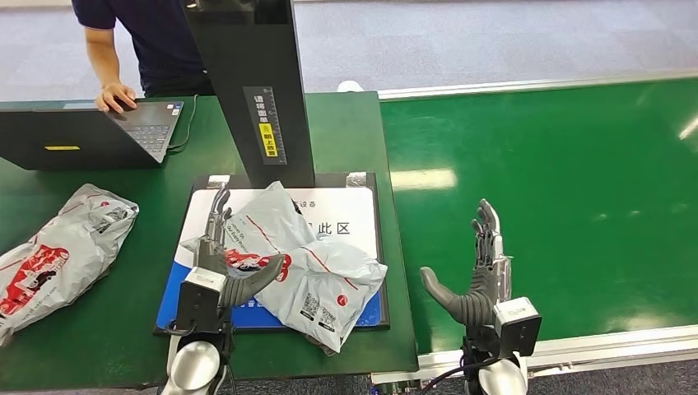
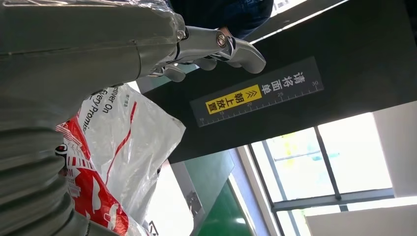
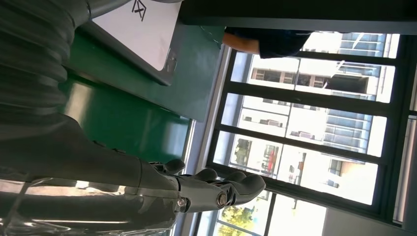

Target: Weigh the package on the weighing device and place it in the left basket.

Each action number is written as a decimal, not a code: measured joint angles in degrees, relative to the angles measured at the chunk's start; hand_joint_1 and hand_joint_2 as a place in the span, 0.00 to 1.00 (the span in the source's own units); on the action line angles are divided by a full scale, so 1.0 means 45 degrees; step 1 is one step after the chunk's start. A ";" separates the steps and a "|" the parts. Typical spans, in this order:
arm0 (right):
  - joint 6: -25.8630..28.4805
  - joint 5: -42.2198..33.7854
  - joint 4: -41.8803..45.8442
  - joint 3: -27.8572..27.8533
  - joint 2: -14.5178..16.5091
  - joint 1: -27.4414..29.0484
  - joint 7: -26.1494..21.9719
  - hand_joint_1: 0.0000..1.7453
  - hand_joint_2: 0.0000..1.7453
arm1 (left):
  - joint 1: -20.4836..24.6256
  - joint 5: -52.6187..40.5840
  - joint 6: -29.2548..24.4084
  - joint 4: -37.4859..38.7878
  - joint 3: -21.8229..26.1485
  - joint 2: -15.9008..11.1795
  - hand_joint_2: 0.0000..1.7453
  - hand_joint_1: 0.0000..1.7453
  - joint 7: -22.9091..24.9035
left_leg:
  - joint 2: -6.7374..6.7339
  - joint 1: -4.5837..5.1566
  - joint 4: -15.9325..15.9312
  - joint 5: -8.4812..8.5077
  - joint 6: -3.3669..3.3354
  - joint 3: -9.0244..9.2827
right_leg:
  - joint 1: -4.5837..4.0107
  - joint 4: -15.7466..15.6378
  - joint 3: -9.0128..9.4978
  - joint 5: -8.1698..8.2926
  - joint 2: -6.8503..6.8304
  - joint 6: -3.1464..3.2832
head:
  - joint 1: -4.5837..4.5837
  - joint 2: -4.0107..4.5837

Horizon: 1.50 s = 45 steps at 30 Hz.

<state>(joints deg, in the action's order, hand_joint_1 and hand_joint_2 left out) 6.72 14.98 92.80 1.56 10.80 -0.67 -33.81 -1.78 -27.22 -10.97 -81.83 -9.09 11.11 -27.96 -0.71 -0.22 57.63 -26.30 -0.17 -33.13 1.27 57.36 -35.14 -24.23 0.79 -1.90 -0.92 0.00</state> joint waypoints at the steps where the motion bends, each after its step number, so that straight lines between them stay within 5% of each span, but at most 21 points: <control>1: 0.0030 0.0011 0.0000 -0.0001 0.0004 0.0017 -0.0001 0.00 1.00 | 0.0010 -0.0009 0.0009 0.0011 0.0001 0.0007 1.00 0.00 0.0000 | 0.0000 0.0000 0.0000 0.0000 0.0000 0.0000 | 0.0000 0.0000 0.0000 0.0000 0.0000 0.0000 | 0.0001 0.0000; 45: 0.0197 0.0336 -0.0175 -0.0007 0.0131 0.0070 -0.0001 0.00 1.00 | -0.0136 -0.0270 -0.0034 0.0106 0.0107 0.0051 1.00 0.00 0.0000 | 0.0000 0.0000 0.0000 0.0000 0.0000 -0.0001 | 0.0000 0.0000 0.0002 0.0000 0.0000 0.0000 | 0.0001 0.0000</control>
<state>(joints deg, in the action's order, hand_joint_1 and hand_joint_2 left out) 7.61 16.50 92.02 1.53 11.39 -0.36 -33.81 -2.39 -28.43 -11.13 -81.35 -8.61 11.34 -27.95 -0.71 -0.22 57.63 -26.30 -0.17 -33.14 1.27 57.36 -35.13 -24.23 0.79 -1.90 -0.92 0.00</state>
